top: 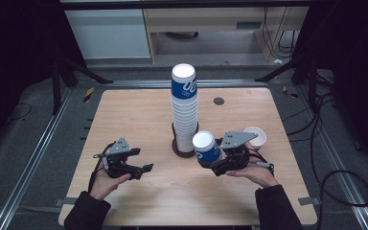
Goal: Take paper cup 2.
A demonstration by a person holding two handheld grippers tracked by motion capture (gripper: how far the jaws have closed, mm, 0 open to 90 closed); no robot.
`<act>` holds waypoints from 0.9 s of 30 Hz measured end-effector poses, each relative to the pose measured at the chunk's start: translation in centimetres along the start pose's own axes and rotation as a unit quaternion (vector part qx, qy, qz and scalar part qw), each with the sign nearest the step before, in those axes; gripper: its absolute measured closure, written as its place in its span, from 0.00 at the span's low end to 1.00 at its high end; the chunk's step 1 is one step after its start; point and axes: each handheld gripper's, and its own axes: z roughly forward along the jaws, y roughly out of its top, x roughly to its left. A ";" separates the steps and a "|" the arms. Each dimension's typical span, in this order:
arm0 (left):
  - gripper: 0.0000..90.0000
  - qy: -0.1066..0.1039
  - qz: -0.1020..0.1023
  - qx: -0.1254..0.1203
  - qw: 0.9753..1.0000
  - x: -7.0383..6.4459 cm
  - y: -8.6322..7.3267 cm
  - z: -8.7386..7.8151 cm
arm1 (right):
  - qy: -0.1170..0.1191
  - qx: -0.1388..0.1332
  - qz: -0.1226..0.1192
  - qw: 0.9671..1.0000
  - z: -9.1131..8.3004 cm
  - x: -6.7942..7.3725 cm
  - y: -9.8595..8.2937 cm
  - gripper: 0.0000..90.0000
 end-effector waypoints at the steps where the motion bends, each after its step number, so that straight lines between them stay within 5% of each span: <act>1: 0.18 -0.002 0.000 -0.001 1.000 -0.1 0.1 0.0 | 0.003 0.003 -0.003 1.000 0.2 0.1 0.0 0.22; 12: 0.18 -0.015 0.012 0.001 1.000 -0.9 0.5 -0.2 | 0.040 0.040 -0.029 0.998 2.4 1.3 -0.5 0.22; 27: 0.18 -0.036 0.026 0.007 0.999 -1.5 0.7 -0.1 | 0.061 0.094 -0.060 0.992 4.6 2.1 -1.2 0.22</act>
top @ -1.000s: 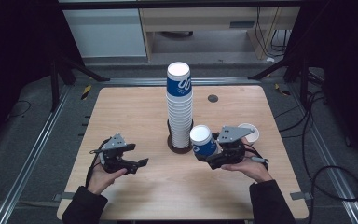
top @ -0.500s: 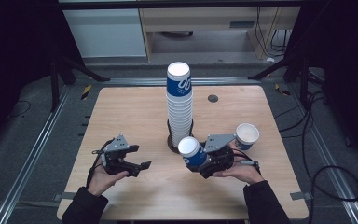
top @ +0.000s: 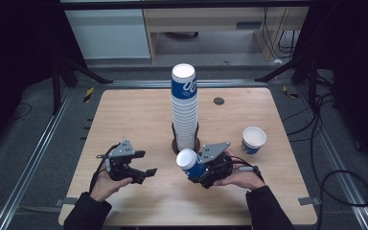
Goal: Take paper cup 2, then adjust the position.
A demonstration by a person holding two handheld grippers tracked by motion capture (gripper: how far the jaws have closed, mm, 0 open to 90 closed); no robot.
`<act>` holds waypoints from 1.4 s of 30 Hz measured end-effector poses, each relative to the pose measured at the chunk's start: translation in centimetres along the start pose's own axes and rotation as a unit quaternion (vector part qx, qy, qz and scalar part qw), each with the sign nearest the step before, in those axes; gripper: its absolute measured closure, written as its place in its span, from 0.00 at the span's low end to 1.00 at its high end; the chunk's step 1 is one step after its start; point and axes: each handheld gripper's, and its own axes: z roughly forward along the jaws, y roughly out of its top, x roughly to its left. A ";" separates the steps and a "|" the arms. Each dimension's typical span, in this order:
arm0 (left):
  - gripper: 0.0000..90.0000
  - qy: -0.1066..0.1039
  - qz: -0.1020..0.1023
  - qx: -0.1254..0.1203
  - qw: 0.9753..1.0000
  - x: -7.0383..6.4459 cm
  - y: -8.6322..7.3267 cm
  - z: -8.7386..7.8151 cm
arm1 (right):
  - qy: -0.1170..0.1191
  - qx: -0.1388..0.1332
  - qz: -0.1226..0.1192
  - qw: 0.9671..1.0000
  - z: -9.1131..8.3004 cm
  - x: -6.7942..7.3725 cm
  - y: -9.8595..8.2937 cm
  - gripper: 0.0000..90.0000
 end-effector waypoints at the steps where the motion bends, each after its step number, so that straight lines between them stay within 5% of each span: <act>1: 0.18 -0.001 0.000 0.000 1.000 -0.1 0.0 0.0 | 0.003 0.001 -0.002 1.000 0.2 0.1 0.0 0.22; 12: 0.17 -0.030 0.026 0.015 0.999 -1.3 0.4 0.5 | 0.019 0.037 -0.018 0.999 1.9 0.6 -0.3 0.22; 30: 0.14 -0.069 0.071 0.031 0.995 -3.6 1.1 1.6 | 0.049 0.051 -0.053 0.996 4.1 2.1 0.6 0.22; 42: 0.16 -0.086 0.076 0.053 0.992 -4.1 1.3 2.7 | 0.059 0.056 -0.068 0.994 5.2 2.8 1.3 0.22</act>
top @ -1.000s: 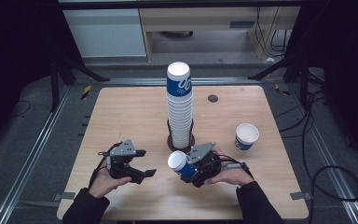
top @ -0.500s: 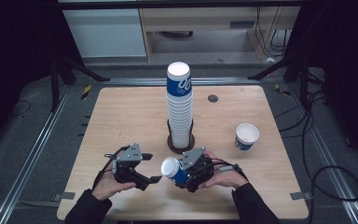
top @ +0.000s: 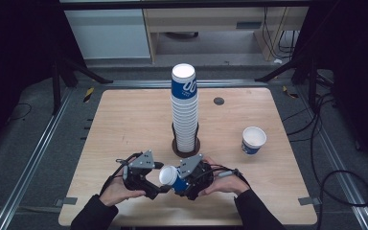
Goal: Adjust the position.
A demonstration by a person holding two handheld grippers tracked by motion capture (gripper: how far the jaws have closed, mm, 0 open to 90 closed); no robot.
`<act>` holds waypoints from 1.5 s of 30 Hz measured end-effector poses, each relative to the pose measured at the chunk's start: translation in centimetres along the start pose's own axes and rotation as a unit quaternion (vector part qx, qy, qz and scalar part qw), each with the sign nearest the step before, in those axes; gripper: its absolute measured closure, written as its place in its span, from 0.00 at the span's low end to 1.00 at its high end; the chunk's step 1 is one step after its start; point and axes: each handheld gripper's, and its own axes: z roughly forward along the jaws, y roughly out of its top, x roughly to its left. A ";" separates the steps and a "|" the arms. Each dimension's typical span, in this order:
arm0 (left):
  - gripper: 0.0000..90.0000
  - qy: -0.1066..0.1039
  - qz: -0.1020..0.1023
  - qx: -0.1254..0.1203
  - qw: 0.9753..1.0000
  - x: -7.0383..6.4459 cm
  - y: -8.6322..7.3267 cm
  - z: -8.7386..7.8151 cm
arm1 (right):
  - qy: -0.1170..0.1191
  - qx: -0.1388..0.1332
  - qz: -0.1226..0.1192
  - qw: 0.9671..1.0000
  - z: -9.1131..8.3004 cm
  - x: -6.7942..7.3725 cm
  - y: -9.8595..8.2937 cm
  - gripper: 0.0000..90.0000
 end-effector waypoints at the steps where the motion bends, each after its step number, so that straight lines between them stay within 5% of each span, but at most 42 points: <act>1: 0.17 -0.001 0.000 0.002 1.000 0.0 0.0 0.1 | 0.001 0.001 -0.004 1.000 0.1 0.0 0.1 0.22; 10: 0.21 -0.010 0.001 0.028 1.000 -0.3 0.1 1.0 | 0.007 0.010 -0.012 1.000 0.9 0.3 0.5 0.22; 24: 0.29 -0.014 -0.009 0.030 0.999 -0.2 0.2 1.1 | 0.009 0.013 -0.010 1.000 1.1 0.5 0.7 0.20; 29: 0.29 -0.012 -0.016 0.003 1.000 0.2 0.1 0.2 | 0.009 -0.010 0.001 1.000 0.6 0.2 0.8 0.10; 36: 0.29 -0.005 -0.028 -0.037 0.999 1.2 -0.2 -1.7 | -0.014 -0.061 0.034 0.997 -1.8 -1.0 0.4 0.08; 45: 0.29 -0.011 -0.059 -0.115 0.992 2.4 -1.0 -3.0 | -0.027 -0.140 0.086 0.986 -4.4 -2.1 -0.7 0.08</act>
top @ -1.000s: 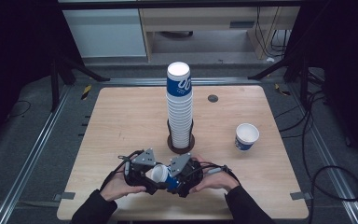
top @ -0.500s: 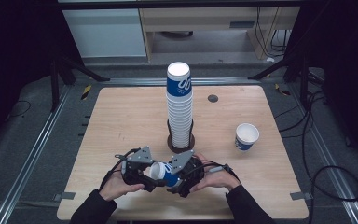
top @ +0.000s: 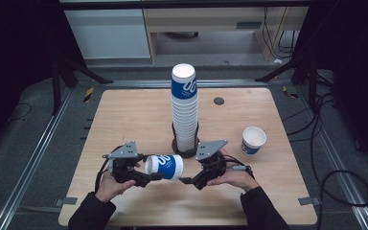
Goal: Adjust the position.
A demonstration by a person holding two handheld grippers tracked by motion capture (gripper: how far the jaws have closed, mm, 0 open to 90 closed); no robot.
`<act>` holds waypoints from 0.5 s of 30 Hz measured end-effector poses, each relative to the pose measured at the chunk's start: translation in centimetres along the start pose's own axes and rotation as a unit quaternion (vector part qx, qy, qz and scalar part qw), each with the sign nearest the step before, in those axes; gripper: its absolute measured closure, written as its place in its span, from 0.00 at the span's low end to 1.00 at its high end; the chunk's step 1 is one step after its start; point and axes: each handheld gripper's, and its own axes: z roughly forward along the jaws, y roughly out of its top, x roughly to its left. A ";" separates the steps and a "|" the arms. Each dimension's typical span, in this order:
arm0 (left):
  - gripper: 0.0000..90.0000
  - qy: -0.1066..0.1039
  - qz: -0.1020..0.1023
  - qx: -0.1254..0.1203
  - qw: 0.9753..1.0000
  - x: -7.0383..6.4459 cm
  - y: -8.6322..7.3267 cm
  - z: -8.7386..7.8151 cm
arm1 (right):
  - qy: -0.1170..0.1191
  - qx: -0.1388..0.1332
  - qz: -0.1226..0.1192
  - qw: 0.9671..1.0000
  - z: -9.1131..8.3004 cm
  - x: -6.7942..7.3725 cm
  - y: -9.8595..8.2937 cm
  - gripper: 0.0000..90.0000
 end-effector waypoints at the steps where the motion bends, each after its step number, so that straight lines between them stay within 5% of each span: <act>1: 0.29 0.000 -0.004 -0.010 1.000 0.1 -0.1 0.0 | 0.001 -0.009 0.005 1.000 -0.1 -0.1 -0.1 0.08; 8: 0.29 -0.012 -0.007 -0.056 0.998 0.0 -0.3 -0.1 | 0.014 -0.031 0.021 0.999 -0.1 -0.4 -0.4 0.08; 15: 0.29 -0.037 0.000 -0.071 0.997 -0.3 -0.3 0.1 | 0.045 -0.048 0.030 0.997 0.3 -0.4 -0.5 0.08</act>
